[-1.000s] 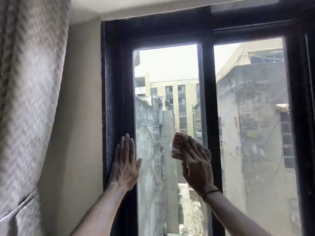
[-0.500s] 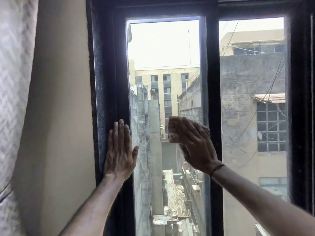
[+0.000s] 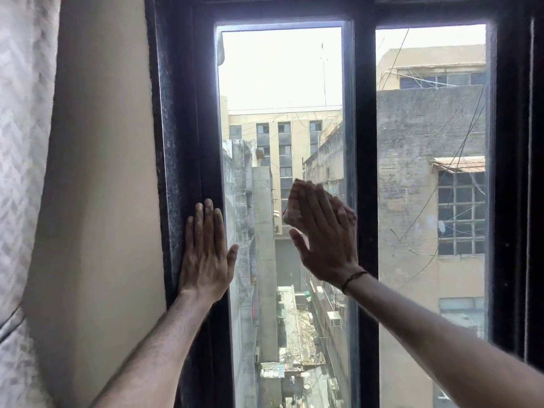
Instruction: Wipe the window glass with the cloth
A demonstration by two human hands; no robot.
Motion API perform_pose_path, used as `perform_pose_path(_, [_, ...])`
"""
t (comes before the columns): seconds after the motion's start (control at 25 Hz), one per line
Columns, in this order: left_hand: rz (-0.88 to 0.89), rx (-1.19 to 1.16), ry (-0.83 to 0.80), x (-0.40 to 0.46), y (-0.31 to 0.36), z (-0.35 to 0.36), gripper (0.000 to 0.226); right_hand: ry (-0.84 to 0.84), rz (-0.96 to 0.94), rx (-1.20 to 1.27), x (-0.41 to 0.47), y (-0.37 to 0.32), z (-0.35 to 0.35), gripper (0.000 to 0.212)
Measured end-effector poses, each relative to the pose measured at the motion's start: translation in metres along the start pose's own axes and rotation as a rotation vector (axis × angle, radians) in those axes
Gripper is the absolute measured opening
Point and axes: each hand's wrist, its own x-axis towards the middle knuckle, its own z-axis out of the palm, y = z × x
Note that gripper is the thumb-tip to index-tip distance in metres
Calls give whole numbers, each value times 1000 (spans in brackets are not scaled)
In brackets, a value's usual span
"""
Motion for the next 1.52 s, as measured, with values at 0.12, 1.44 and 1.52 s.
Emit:
perform_pose_path(0.12, [-12, 0, -27, 1, 0, -5, 80, -67, -299, -18, -36, -7, 16, 83])
perform_pose_path(1.44, [-1, -3, -85, -1, -5, -5, 80, -124, -795, 87, -57, 26, -7, 47])
perform_pose_path(1.52, [-23, -20, -98, -3, -4, -8, 81, -129, -523, 231, -79, 35, -23, 43])
